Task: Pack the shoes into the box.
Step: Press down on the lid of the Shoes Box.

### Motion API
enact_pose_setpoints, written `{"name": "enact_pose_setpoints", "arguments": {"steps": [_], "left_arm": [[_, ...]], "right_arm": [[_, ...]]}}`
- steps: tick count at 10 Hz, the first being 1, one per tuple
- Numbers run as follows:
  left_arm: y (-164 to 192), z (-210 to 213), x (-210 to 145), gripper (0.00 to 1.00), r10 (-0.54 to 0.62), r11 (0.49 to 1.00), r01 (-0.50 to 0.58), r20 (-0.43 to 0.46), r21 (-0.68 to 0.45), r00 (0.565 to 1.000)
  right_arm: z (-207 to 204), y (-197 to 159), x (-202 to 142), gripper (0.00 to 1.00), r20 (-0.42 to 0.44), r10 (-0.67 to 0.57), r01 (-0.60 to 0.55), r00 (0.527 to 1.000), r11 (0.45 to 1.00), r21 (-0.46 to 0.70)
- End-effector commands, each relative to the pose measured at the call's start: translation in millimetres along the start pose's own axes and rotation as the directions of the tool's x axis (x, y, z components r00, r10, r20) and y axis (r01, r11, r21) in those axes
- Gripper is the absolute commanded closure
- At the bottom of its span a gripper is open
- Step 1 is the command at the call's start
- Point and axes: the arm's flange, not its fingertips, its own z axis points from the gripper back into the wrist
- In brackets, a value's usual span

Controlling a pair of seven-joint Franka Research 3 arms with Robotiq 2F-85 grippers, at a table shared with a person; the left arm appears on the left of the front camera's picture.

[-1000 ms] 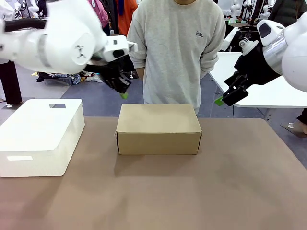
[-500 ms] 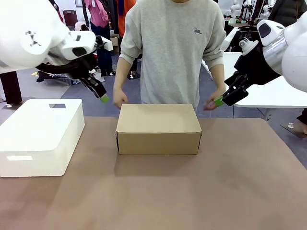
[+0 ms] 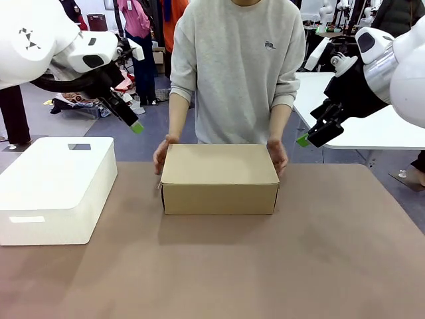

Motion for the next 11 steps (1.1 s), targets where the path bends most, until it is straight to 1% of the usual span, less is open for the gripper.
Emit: {"name": "enact_pose_setpoints", "arguments": {"steps": [1, 2, 5, 6, 11], "left_arm": [[1.5, 6.9, -1.4, 0.00, -0.013, 1.000, 0.014, 0.064, -0.013, 0.998], [1.8, 9.6, -1.1, 0.00, 0.000, 1.000, 0.000, 0.098, -0.007, 0.995], [7.4, 8.6, 1.2, 0.00, 0.035, 0.999, -0.031, 0.150, -0.025, 0.988], [1.0, 12.7, 6.4, 0.00, 0.029, 0.999, -0.030, 0.082, 0.013, 0.996], [1.0, 12.7, 6.4, 0.00, 0.029, 0.999, -0.030, 0.082, 0.013, 0.996]], "right_arm": [[-0.1, 1.8, 0.4, 0.00, -0.005, -0.017, 0.016, 1.000, 1.000, -0.007], [-0.1, 1.8, 0.4, 0.00, -0.005, -0.017, 0.016, 1.000, 1.000, -0.007], [-0.1, 1.8, 0.4, 0.00, -0.005, -0.017, 0.016, 1.000, 1.000, -0.007], [-0.1, 1.8, 0.4, 0.00, -0.005, -0.017, 0.016, 1.000, 1.000, -0.007], [-0.1, 1.8, 0.4, 0.00, -0.005, -0.017, 0.016, 1.000, 1.000, -0.007]]}}
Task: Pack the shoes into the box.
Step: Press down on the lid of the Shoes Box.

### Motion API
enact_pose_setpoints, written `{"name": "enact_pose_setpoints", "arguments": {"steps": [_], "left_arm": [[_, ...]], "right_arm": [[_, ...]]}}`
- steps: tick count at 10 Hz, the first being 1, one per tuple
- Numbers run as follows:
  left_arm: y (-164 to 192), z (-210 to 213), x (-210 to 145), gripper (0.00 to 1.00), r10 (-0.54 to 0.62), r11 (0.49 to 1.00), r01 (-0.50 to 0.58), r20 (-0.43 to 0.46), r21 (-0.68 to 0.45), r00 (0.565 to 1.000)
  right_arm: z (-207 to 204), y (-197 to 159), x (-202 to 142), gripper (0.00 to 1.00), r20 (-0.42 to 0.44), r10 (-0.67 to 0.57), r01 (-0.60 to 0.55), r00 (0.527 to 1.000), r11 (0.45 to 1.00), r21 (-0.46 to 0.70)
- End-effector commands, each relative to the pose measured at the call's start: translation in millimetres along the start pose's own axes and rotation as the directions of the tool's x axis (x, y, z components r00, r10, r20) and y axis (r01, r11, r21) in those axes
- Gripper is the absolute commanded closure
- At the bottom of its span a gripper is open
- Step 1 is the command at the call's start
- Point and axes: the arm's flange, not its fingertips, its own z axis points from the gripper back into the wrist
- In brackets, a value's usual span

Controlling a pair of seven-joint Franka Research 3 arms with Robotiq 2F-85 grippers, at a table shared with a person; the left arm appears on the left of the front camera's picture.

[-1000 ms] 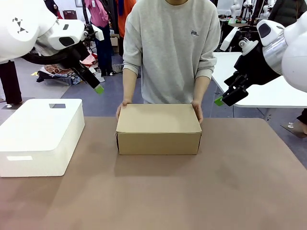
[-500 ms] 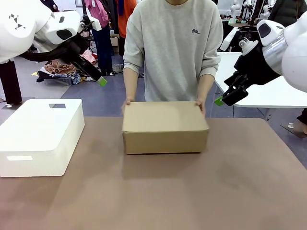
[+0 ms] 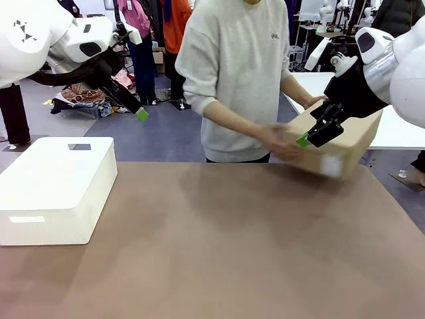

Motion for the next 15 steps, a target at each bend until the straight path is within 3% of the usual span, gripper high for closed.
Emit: {"name": "enact_pose_setpoints", "arguments": {"steps": [1, 15], "left_arm": [[0.8, 1.6, -1.0, 0.00, -0.004, 1.000, 0.004, -0.011, 0.007, 1.000], [0.8, 1.6, -1.0, 0.00, -0.004, 1.000, 0.004, -0.011, 0.007, 1.000]], "right_arm": [[-0.1, 1.7, 0.3, 0.00, -0.005, -0.016, 0.016, 1.000, 1.000, -0.007], [-0.1, 1.7, 0.3, 0.00, -0.005, -0.016, 0.016, 1.000, 1.000, -0.007]]}}
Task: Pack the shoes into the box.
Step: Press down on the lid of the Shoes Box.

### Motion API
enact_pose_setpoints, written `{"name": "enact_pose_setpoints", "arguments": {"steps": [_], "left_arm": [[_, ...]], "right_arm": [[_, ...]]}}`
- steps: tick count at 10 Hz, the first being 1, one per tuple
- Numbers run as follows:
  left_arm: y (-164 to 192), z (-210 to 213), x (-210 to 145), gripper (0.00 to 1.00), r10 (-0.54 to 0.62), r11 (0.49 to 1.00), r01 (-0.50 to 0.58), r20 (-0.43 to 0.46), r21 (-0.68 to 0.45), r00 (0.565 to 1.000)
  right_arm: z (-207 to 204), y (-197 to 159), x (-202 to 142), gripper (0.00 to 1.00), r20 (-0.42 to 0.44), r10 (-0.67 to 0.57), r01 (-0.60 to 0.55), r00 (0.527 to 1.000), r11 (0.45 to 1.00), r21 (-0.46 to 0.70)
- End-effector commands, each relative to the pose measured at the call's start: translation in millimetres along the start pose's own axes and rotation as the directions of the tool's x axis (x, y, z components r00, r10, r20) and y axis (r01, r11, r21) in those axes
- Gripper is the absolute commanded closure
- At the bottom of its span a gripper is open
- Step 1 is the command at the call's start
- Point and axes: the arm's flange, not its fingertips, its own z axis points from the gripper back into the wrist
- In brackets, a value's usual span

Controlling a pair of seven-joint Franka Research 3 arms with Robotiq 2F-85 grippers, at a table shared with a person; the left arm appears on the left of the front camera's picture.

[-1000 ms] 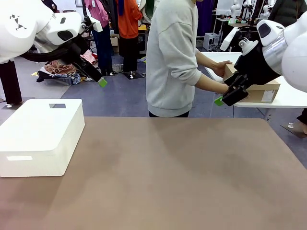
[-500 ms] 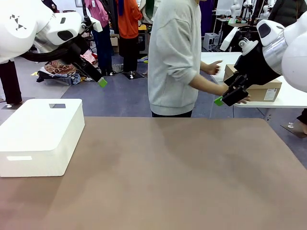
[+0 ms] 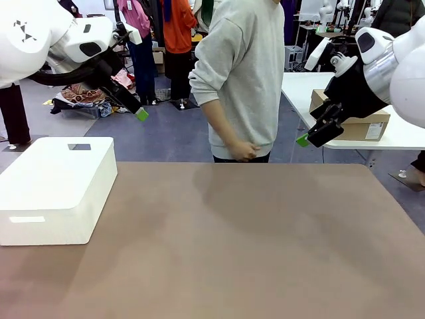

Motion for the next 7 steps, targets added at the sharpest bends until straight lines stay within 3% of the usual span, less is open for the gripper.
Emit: {"name": "enact_pose_setpoints", "arguments": {"steps": [1, 7], "left_arm": [[0.7, 1.6, -1.0, 0.00, -0.004, 1.000, 0.004, -0.010, 0.007, 1.000], [0.7, 1.6, -1.0, 0.00, -0.004, 1.000, 0.004, -0.010, 0.007, 1.000]], "right_arm": [[-0.1, 1.6, 0.3, 0.00, -0.005, -0.016, 0.016, 1.000, 1.000, -0.007], [-0.1, 1.6, 0.3, 0.00, -0.005, -0.016, 0.016, 1.000, 1.000, -0.007]]}}
